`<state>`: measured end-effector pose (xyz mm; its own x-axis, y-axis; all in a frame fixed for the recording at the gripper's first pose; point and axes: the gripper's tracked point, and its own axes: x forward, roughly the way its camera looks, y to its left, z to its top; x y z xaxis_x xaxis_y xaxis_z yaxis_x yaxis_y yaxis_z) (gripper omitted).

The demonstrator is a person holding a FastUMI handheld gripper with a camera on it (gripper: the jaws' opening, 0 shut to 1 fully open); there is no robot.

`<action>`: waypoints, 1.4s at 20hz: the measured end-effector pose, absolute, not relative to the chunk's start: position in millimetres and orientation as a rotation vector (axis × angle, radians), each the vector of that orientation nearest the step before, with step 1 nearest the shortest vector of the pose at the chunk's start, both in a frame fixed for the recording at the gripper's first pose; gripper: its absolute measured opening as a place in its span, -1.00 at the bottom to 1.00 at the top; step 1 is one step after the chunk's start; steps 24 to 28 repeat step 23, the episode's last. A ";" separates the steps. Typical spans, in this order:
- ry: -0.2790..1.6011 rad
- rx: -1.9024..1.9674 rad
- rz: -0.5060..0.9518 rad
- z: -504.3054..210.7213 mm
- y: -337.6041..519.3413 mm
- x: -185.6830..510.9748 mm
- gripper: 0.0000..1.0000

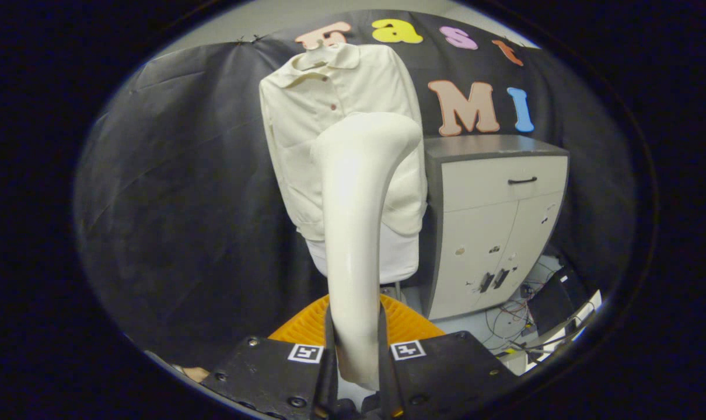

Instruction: Iron the clothes twice with a garment steamer, once on the left side and once on the right side.

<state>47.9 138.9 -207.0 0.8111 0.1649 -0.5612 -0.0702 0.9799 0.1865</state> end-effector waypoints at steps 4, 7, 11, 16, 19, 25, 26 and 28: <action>0.543 0.135 0.158 -164.1 155.5 20.0 -0.44; 0.516 0.136 0.203 -145.0 157.0 2.7 -0.44; 0.483 0.160 0.193 -124.4 121.6 -24.4 -0.44; 0.431 0.138 0.147 -100.1 63.9 -54.3 -0.44; 0.402 0.150 0.131 -86.2 30.6 -72.0 -0.44; 0.387 0.135 0.137 -75.0 5.1 -85.2 -0.44; 0.387 0.135 0.137 -75.0 5.1 -85.2 -0.44; 0.387 0.135 0.137 -75.0 5.1 -85.2 -0.44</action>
